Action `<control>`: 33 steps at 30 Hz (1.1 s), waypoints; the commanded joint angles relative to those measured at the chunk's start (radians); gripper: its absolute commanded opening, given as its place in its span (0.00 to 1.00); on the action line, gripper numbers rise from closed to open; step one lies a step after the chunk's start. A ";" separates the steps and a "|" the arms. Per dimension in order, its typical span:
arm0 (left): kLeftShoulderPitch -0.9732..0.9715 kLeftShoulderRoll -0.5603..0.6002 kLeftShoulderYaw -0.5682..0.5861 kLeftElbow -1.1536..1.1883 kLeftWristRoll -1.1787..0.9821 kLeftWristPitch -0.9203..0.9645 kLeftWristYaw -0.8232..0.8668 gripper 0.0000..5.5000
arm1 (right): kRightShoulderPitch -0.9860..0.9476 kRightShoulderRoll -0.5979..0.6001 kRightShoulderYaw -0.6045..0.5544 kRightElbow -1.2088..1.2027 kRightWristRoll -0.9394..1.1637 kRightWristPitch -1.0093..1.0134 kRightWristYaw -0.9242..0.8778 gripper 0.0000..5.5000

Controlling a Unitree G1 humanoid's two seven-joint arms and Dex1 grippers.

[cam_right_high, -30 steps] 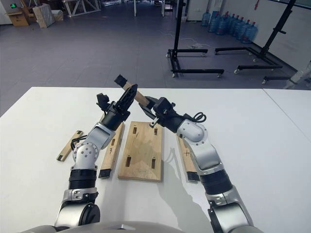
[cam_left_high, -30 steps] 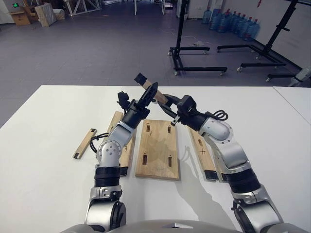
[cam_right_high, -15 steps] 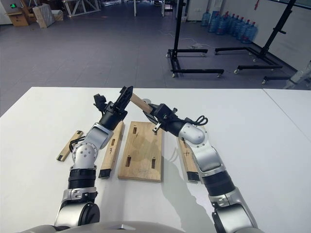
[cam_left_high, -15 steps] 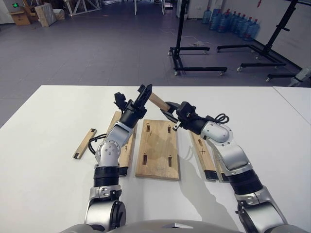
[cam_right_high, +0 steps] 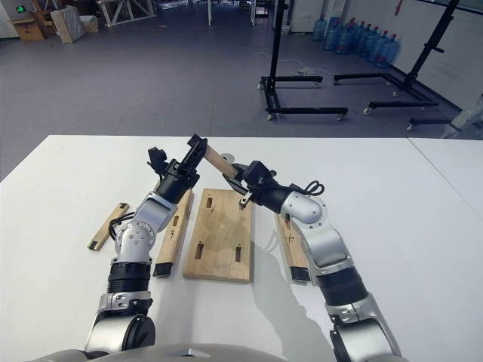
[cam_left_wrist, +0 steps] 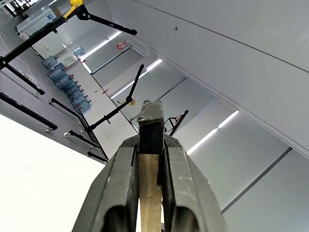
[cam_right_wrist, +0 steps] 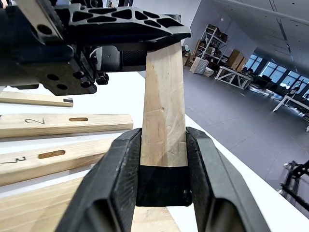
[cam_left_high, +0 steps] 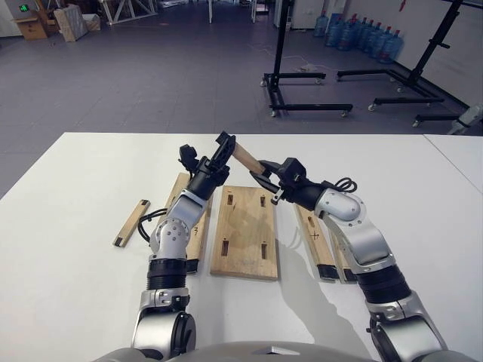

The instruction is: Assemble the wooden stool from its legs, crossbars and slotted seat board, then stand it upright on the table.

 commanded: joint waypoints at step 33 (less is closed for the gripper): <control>0.230 0.323 0.042 -0.334 0.516 -0.074 0.329 0.07 | 0.186 0.256 -0.119 -0.144 -0.101 0.124 -0.545 0.57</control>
